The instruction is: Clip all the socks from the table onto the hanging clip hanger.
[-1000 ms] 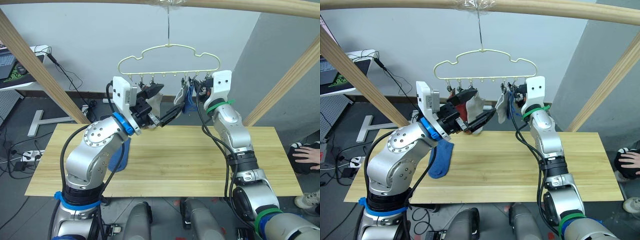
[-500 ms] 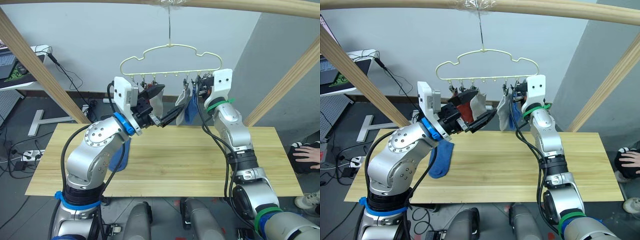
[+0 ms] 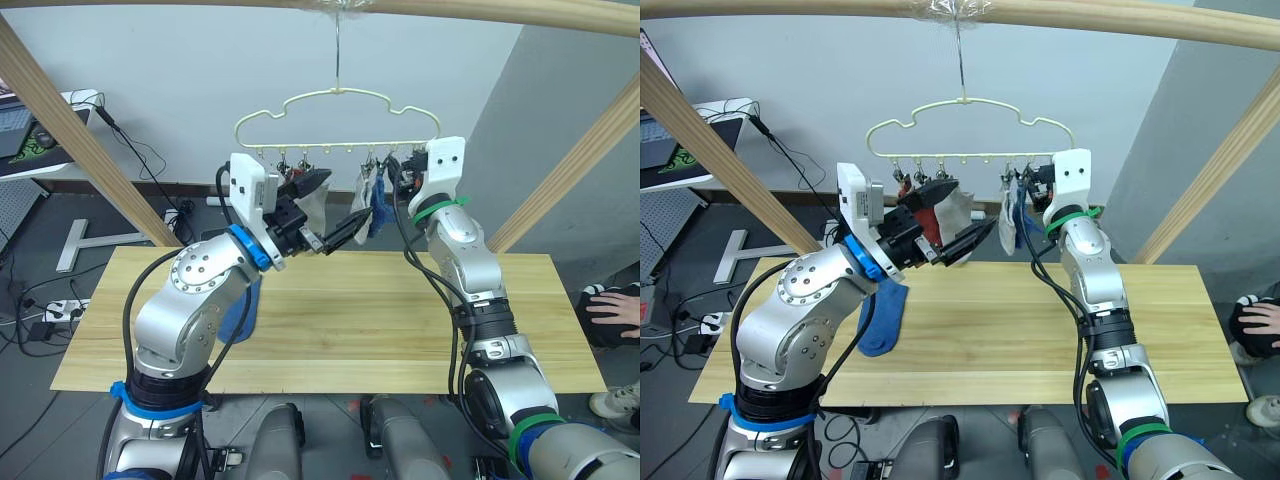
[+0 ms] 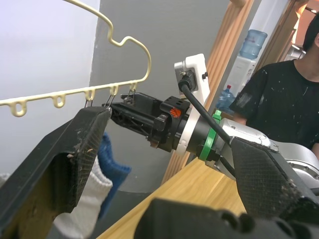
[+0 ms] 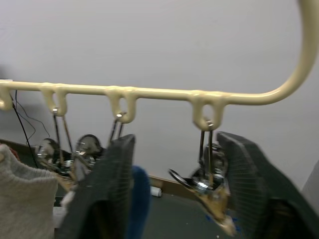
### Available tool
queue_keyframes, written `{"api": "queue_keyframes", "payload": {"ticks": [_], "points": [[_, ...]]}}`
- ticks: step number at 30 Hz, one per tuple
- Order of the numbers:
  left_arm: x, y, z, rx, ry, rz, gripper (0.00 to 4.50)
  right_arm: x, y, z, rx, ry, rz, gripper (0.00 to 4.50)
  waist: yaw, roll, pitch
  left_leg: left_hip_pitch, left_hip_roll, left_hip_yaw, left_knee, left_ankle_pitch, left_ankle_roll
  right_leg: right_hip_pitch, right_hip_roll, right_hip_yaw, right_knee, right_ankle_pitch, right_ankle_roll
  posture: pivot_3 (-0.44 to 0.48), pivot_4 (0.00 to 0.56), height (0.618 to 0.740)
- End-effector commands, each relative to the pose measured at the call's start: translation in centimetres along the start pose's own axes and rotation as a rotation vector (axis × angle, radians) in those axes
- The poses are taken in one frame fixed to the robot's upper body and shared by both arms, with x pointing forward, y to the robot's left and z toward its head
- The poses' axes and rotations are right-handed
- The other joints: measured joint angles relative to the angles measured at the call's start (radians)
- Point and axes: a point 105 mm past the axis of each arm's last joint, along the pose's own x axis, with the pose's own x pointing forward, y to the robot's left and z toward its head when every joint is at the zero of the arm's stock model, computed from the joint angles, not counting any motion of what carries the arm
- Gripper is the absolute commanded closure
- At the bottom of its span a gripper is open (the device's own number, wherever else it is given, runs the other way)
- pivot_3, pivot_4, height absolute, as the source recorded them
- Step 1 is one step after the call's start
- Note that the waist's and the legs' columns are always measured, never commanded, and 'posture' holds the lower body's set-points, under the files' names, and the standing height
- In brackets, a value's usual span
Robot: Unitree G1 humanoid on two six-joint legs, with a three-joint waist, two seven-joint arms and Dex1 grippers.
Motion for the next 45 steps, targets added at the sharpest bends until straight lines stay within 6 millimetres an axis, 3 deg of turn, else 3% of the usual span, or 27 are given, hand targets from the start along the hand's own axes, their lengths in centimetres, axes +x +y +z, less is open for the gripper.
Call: {"api": "queue_keyframes", "payload": {"ticks": [1,9,12,45], "points": [[0.2,-0.5,1.3,0.026,-0.043,-0.021,0.00,0.3,-0.2,1.7,-0.009,-0.059,-0.007,1.63,0.000,0.000,0.000,0.000,0.000,0.000,0.000,0.000,0.000,0.000,0.000,0.000,0.000,0.000,0.000,0.029,0.282,0.740],[0.2,-0.5,1.4,0.025,-0.047,-0.022,0.00,0.3,0.0,1.7,-0.003,-0.061,-0.002,1.63,0.000,0.000,0.000,0.000,0.000,0.000,0.000,0.000,0.000,0.000,0.000,0.000,0.000,0.000,0.000,0.029,0.282,0.740],[0.2,-0.6,1.4,0.024,-0.048,-0.022,0.00,0.4,0.0,1.7,-0.006,-0.060,-0.004,2.48,0.000,0.000,0.000,0.000,0.000,0.000,0.000,0.000,0.000,0.000,0.000,0.000,0.000,0.000,0.000,0.029,0.282,0.740],[0.4,-0.6,1.7,0.029,-0.063,-0.018,0.00,0.7,0.9,1.7,0.009,-0.056,0.028,2.48,0.003,0.000,0.001,0.000,0.000,0.000,0.000,0.000,0.000,0.000,0.000,0.000,-0.001,0.000,0.000,0.036,0.271,0.740]]}}
